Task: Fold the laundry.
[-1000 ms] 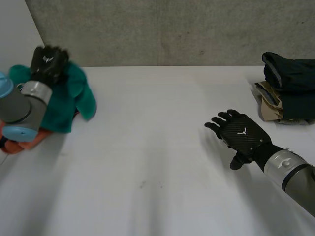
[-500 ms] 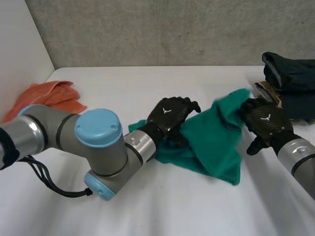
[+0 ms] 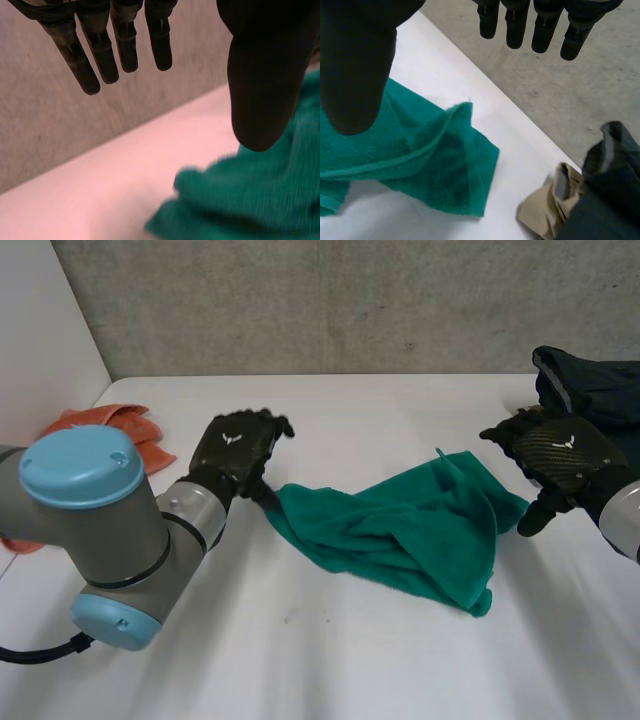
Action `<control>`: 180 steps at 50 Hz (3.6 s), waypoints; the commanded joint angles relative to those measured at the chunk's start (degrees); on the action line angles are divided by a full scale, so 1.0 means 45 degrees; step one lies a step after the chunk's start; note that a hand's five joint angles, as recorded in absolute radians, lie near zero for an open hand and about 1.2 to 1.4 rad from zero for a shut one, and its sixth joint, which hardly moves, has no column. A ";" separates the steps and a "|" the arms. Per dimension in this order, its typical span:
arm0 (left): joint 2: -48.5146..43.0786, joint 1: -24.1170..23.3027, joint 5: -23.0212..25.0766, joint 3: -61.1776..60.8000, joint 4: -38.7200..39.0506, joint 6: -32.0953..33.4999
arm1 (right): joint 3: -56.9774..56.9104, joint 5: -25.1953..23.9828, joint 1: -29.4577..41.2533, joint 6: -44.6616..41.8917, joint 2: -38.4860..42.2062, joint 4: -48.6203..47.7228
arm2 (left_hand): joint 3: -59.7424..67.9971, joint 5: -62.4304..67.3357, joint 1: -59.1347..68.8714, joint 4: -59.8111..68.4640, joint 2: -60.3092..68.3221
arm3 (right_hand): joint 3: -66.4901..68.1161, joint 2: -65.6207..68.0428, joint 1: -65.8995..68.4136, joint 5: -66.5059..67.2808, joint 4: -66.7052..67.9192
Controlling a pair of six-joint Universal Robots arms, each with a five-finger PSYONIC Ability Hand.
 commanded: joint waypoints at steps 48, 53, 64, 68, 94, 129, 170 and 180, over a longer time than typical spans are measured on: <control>-0.2340 0.1042 -0.0560 0.7571 0.3848 0.0902 | -0.8745 0.2446 0.1847 0.0199 0.5462 -0.7264 | 1.2565 1.2876 1.2315 1.2788 1.2640 | 1.5047 1.5045 1.4985 1.4946 1.5025; -0.1949 0.1023 -0.0560 0.6713 0.3419 0.0902 | -0.6987 0.2075 0.1925 0.0750 0.4348 -0.6408 | 1.2565 1.2876 1.2315 1.2788 1.2640 | 1.5047 1.5045 1.4985 1.4946 1.5025; -0.1675 0.0555 -0.0521 0.2788 0.2110 0.0902 | -0.3827 0.1215 0.1789 -0.0904 0.4346 -0.0688 | 1.2565 1.2876 1.2315 1.2788 1.2640 | 1.5047 1.5045 1.4985 1.4946 1.5025; -0.1597 -0.0109 -0.0521 0.1265 0.1466 0.0941 | -0.2322 0.1273 0.1148 -0.3187 0.4347 0.0311 | 1.2565 1.2876 1.2315 1.2788 1.2640 | 1.5047 1.5045 1.4985 1.4946 1.5025; 0.1137 -0.0481 -0.0482 -0.2566 0.0430 0.0863 | -0.6449 -0.0346 0.1413 -0.2768 0.4066 0.4006 | 1.2565 1.2876 1.2315 1.2788 1.2640 | 0.0855 0.0853 0.0793 0.0754 0.0833; 0.1606 -0.0423 -0.0540 -0.2313 0.0800 0.0921 | -1.0113 0.0336 0.4523 -0.0989 0.6384 -0.0291 | 1.2565 1.2876 1.2315 1.2788 1.2640 | 1.5047 1.5045 1.4985 1.4946 1.5025; -0.2142 0.0318 -0.0618 0.5180 -0.0825 0.4065 | -1.0185 0.2208 0.3565 -0.1421 0.5753 0.3778 | 1.2565 1.2876 1.2315 1.2788 1.2640 | 1.5047 1.5045 1.4985 1.4946 1.5025; -0.1094 0.0612 -0.0774 0.7082 0.5345 0.4242 | -0.9077 0.3930 0.3995 0.1296 0.3978 -0.6185 | 1.2565 1.2876 1.2315 1.2788 1.2640 | 1.5047 1.5045 1.4985 1.4946 1.5025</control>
